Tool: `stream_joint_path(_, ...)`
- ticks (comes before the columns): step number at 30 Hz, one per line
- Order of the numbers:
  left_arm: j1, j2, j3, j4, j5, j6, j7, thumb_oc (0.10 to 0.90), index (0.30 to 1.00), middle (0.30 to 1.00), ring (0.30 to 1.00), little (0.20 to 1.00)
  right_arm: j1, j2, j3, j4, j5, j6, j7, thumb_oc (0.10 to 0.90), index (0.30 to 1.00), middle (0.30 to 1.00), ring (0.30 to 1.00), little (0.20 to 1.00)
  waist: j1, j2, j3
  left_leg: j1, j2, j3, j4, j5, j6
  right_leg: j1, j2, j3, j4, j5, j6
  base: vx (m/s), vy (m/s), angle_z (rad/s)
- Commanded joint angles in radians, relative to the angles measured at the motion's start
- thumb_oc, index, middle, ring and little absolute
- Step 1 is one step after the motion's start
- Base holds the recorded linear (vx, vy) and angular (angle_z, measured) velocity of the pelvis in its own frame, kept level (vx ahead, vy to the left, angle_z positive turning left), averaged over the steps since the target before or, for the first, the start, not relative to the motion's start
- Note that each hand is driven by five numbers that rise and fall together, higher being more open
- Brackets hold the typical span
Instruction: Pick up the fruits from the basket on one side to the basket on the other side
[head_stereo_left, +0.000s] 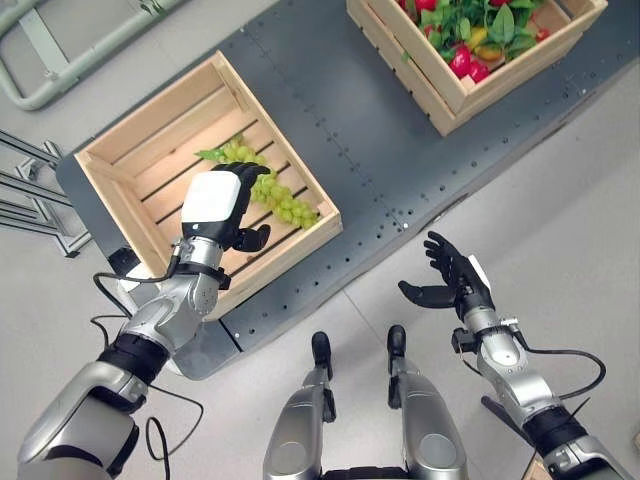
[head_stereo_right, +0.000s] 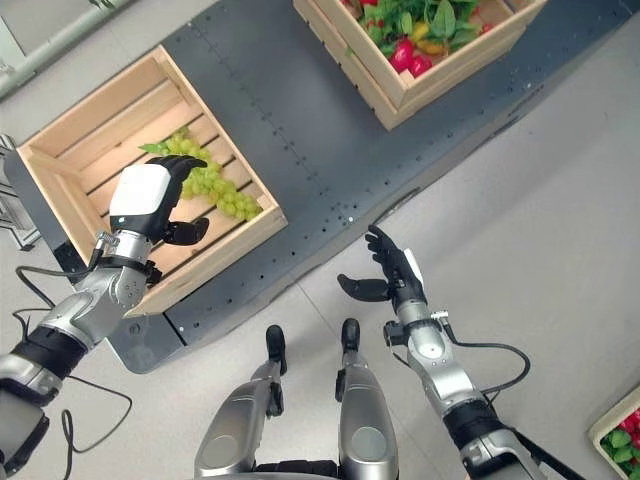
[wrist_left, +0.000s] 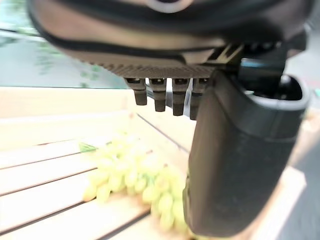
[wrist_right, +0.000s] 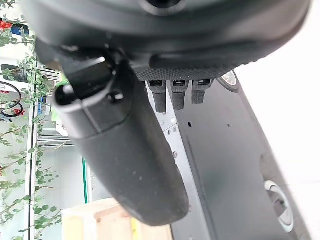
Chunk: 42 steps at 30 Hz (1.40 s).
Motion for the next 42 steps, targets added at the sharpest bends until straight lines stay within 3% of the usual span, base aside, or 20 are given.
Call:
stream_joint_path(1,-0.112,0.088,0.087,0.008,0.049,0.056,0.05,0.8,0.9,0.9,0.9,0.9,0.0,-0.039,-0.001,-0.103,0.039,-0.062,0.031,0.8,0.9,0.9,0.9,0.9,-0.023,-0.024,-0.002,-0.11,0.002,0.013,0.262,-0.134,-0.003,-0.019,-0.04,-0.028,0.148,-0.079,-0.04,-0.03,0.052,-0.03)
stream_joint_path(6,-0.188,0.112,0.051,0.074,0.108,0.08,0.131,0.8,0.9,0.9,0.9,0.9,-0.043,-0.059,0.02,-0.065,0.043,-0.044,0.019,0.8,0.9,0.9,0.9,0.9,-0.023,-0.026,-0.002,-0.183,0.005,0.023,0.283,-0.132,-0.004,-0.092,-0.037,-0.032,0.175,-0.085,-0.046,-0.03,0.012,0.0)
stream_joint_path(19,-0.337,0.173,-0.07,0.092,0.285,0.163,0.152,0.8,0.9,0.9,0.9,0.9,-0.133,-0.083,0.044,-0.045,0.074,-0.049,0.02,0.8,0.9,0.9,0.9,0.9,-0.013,-0.038,-0.002,-0.318,0.018,0.021,0.363,-0.147,-0.004,-0.22,-0.024,-0.035,0.255,-0.1,-0.054,-0.04,0.0,0.04)
stream_joint_path(26,-0.369,0.181,-0.08,0.106,0.321,0.178,0.166,0.8,0.9,0.9,0.9,0.9,-0.141,-0.081,0.046,-0.075,0.072,-0.038,0.04,0.8,0.9,0.9,0.9,0.9,-0.015,-0.045,-0.002,-0.344,0.022,0.021,0.381,-0.151,-0.003,-0.245,-0.02,-0.034,0.272,-0.101,-0.053,0.0,0.0,0.0)
stream_joint_path(35,-0.422,0.185,-0.128,0.129,0.382,0.195,0.098,0.8,0.9,0.9,0.9,0.9,-0.15,-0.078,0.045,-0.067,0.065,-0.046,-0.005,0.8,0.9,0.9,0.9,0.9,-0.019,-0.049,-0.002,-0.358,0.024,0.027,0.381,-0.151,-0.001,-0.263,-0.016,-0.031,0.265,-0.09,-0.045,0.01,0.004,0.0)
stream_joint_path(42,-0.464,0.192,-0.157,0.146,0.394,0.18,0.148,0.8,0.9,0.9,0.9,0.9,-0.157,-0.084,0.046,-0.058,0.08,-0.054,-0.032,0.8,0.9,0.9,0.9,0.9,-0.025,-0.057,-0.002,-0.375,0.025,0.04,0.372,-0.151,0.005,-0.288,-0.009,-0.023,0.249,-0.073,-0.039,0.04,0.013,-0.01)
